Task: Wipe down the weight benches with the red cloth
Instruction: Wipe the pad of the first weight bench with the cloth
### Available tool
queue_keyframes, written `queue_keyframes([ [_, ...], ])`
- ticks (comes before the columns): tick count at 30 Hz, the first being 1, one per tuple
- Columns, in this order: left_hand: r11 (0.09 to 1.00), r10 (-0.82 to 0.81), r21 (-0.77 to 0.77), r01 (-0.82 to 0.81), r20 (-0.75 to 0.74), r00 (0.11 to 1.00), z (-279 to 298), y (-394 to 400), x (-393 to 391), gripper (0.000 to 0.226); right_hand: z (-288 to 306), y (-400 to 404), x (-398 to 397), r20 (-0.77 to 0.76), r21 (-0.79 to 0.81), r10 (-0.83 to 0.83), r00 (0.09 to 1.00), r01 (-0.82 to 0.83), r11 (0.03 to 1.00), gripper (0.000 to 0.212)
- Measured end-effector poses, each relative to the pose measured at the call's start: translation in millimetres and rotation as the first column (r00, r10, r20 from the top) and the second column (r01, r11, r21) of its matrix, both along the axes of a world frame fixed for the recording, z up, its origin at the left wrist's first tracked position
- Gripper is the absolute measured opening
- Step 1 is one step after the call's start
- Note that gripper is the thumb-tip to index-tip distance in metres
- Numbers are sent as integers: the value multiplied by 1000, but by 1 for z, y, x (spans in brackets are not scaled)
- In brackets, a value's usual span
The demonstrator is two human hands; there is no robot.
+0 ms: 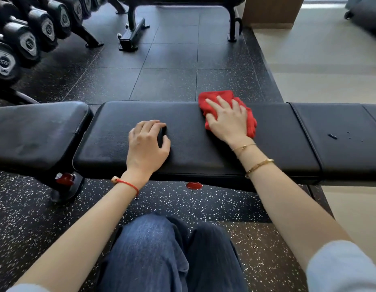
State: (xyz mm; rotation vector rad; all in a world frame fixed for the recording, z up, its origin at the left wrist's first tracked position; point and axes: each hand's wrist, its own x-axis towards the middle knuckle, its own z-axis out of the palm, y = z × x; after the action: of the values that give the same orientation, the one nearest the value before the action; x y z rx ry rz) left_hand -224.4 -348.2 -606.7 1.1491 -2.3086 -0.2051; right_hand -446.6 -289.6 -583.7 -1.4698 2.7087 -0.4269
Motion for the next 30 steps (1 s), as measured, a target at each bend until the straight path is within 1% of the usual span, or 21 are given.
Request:
queue_keyframes([
  [2,1000,4,3,-4,-3,1000,1,0,-1,32,0,5,25,-12,-2,152,988,-152,988,51],
  [4,1000,4,3,-4,-3,1000,1,1,-1,32,-2,26,40,-22,-11,270,962,-271,963,52],
  [7,1000,-1,3,1,0,1000,1,0,0,32,-6,67,34,-22,-57,340,940,-341,938,53],
  [9,1000,-4,0,4,8,1000,0,0,1,33,-6,84,14,-20,-72,298,955,-298,952,53],
  [10,1000,-7,-2,7,10,1000,-1,-1,1,34,-6,87,0,-26,-68,241,970,-242,968,53],
  [13,1000,-4,-4,4,17,1000,-1,0,0,34,-2,74,-40,-15,-44,-12,1000,11,999,51],
  [15,1000,0,-3,0,19,1000,0,1,-1,34,2,52,-50,37,-16,-109,993,110,994,50],
  [17,1000,3,0,-3,20,1000,0,2,-2,34,3,29,-39,35,20,-77,996,76,997,51],
  [19,1000,3,-1,-3,20,1000,0,1,-1,34,2,16,-12,17,19,34,999,-34,999,53],
  [22,1000,-6,7,6,16,1000,0,2,1,34,-2,26,25,-12,-10,200,980,-200,980,54],
  [24,1000,-15,12,15,19,1000,1,4,3,34,-3,44,32,-13,-20,269,963,-269,963,54],
  [27,999,-37,-13,37,26,999,0,10,9,34,-7,75,22,-20,-53,296,955,-297,953,54],
  [30,996,-64,-54,67,68,996,-7,20,19,43,-8,87,-7,-28,-58,214,977,-215,975,54],
])
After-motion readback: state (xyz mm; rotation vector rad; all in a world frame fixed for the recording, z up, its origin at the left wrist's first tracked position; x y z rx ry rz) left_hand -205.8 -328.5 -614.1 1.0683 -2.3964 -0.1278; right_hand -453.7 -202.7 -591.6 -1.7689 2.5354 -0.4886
